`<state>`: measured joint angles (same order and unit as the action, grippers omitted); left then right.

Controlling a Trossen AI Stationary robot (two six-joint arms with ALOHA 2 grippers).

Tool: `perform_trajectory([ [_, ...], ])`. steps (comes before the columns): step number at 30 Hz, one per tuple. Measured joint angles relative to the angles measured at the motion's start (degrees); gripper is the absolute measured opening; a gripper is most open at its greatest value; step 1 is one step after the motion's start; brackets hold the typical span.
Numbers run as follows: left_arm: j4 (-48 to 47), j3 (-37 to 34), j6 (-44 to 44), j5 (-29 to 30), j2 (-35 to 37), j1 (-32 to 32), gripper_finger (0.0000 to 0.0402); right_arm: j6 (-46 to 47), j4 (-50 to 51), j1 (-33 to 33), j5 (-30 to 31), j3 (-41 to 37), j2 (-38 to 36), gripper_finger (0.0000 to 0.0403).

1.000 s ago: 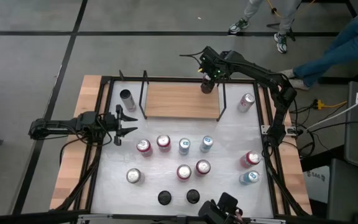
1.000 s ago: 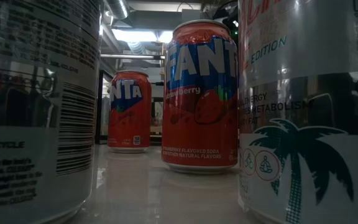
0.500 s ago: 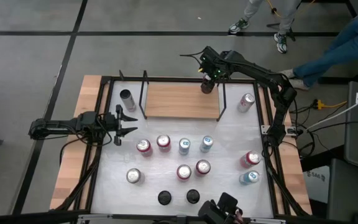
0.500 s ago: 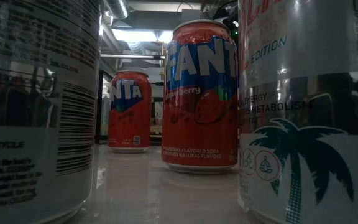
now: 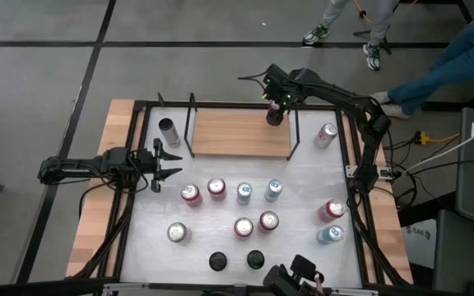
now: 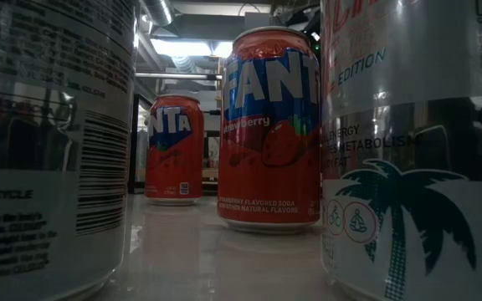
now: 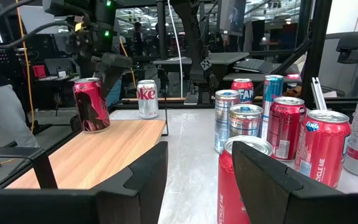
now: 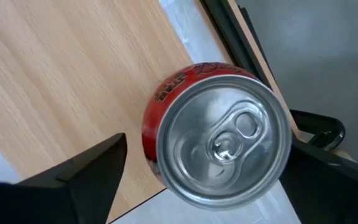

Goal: Place canned beverage on shelf
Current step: Put the red and black soda can on the shelf, then put the red and black soda can on the shelf aligned with other red soda can

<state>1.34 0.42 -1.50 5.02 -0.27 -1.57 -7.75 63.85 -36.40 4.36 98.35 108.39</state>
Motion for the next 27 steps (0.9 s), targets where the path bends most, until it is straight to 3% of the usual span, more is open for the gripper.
perform_trajectory([
  [17,0.41,-0.01,0.00,0.02,0.00,-0.01,0.0174,-0.24,0.22,0.00,2.60,0.11,-3.58,0.0383],
  [27,17.77,-0.01,0.04,0.34,0.00,0.01,0.0174,-0.04,0.85,0.08,2.13,0.22,-12.65,0.0383],
])
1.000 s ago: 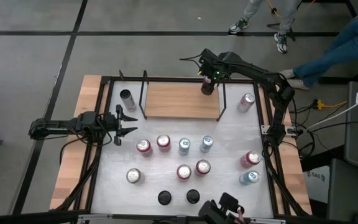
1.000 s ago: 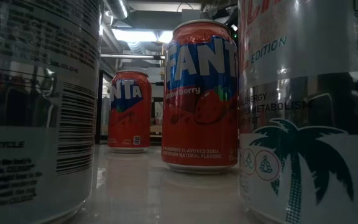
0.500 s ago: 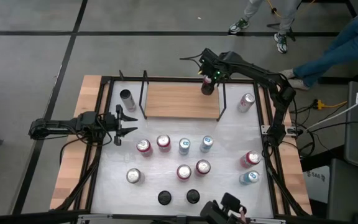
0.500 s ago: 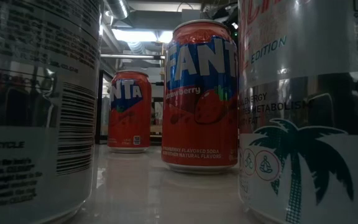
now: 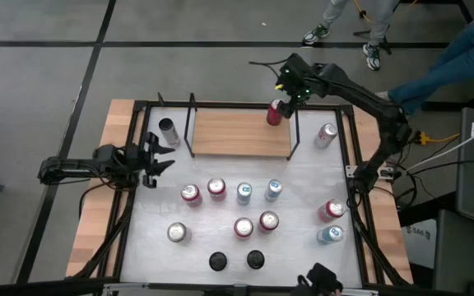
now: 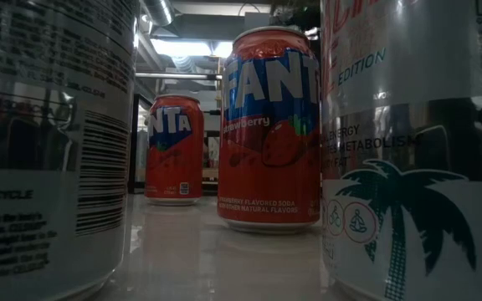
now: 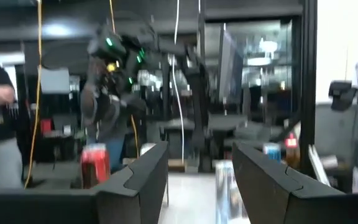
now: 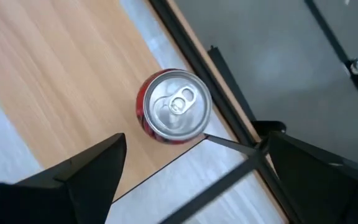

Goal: Place canned beverage on shelf
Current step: Put the red and black soda can on the shelf aligned with other red soda can

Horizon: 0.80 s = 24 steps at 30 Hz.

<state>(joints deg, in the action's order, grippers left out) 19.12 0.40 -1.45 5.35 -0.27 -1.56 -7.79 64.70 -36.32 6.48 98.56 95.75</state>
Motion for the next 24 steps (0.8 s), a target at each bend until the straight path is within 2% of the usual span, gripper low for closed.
perform_trajectory([
  [10,4.37,0.48,4.82,8.67,-1.53,0.00,0.0174,1.68,0.27,4.34,-0.66,0.02,-7.58,0.0383],
  [16,5.77,2.68,4.83,17.07,-2.47,0.00,0.0174,1.88,0.42,9.90,-0.68,0.03,-9.52,0.0383],
  [24,8.83,3.21,4.11,17.60,-2.47,0.00,0.0174,4.24,4.61,18.12,0.64,0.07,-9.47,0.0383],
])
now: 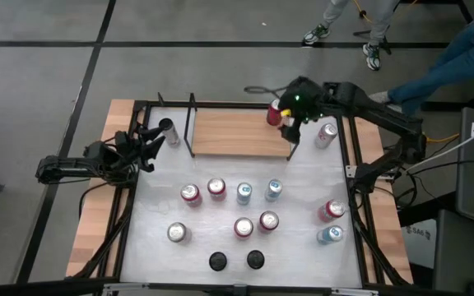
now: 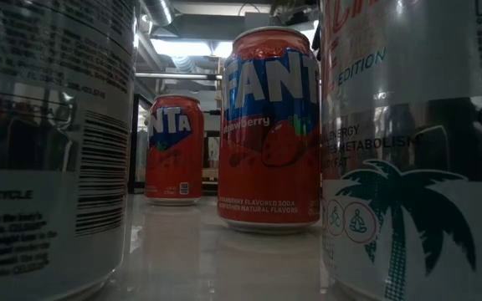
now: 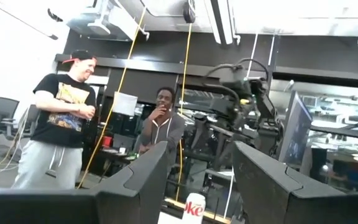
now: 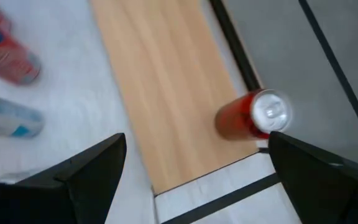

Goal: Place canned beverage on shelf
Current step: Put the red and black soda can on the shelf aligned with other red soda can

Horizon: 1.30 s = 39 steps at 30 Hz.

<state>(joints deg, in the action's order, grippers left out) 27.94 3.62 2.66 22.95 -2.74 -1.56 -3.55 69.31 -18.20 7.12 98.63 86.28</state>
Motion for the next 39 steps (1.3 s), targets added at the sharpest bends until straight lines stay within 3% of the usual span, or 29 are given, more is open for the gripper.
perform_trajectory([
  [7,0.00,0.00,-0.17,-2.68,0.00,0.00,0.0174,8.16,6.58,4.73,4.41,-0.11,-2.96,0.0383],
  [19,-0.45,0.00,-0.22,-2.92,0.00,0.00,0.0174,19.90,6.63,16.87,4.11,-6.07,-7.41,0.0383],
  [30,-0.46,0.00,-0.22,-2.90,0.00,-0.02,0.0174,19.85,-9.65,26.02,-8.39,-11.60,-7.26,0.0383],
  [33,-0.46,0.00,-0.22,-2.90,0.00,-0.02,0.0174,19.86,-15.31,29.23,-8.51,-12.48,-7.06,0.0383],
  [39,-0.48,0.00,-0.22,-3.01,0.00,0.00,0.0174,19.79,-17.23,36.31,-3.49,-12.61,-4.72,0.0383],
])
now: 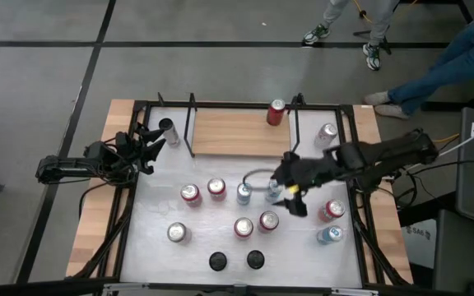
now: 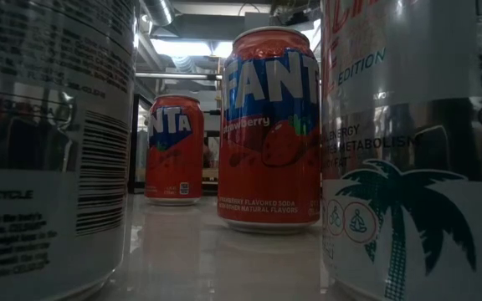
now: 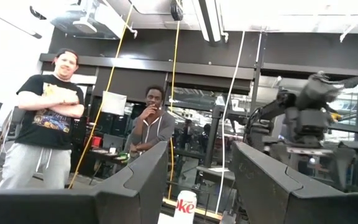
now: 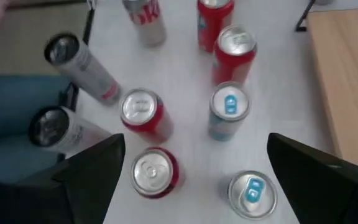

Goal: Place canned beverage on shelf
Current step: Put the red and black soda can on the shelf aligned with other red soda can

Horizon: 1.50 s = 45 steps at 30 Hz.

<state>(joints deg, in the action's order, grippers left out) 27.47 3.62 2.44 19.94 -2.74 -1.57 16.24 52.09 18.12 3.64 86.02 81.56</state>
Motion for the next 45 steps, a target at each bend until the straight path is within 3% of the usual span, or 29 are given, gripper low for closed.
perform_trajectory([
  [12,-4.58,0.02,0.04,-0.15,0.00,-0.02,0.0174,-0.57,0.24,7.96,1.79,0.00,9.29,0.0383],
  [26,-5.17,0.02,0.20,-2.02,0.00,-0.02,0.0174,-9.06,0.52,8.17,-1.20,0.00,17.27,0.0383],
  [45,-6.12,0.02,0.09,-2.19,0.01,-0.02,0.0174,-9.49,3.44,8.12,0.47,0.04,22.31,0.0383],
])
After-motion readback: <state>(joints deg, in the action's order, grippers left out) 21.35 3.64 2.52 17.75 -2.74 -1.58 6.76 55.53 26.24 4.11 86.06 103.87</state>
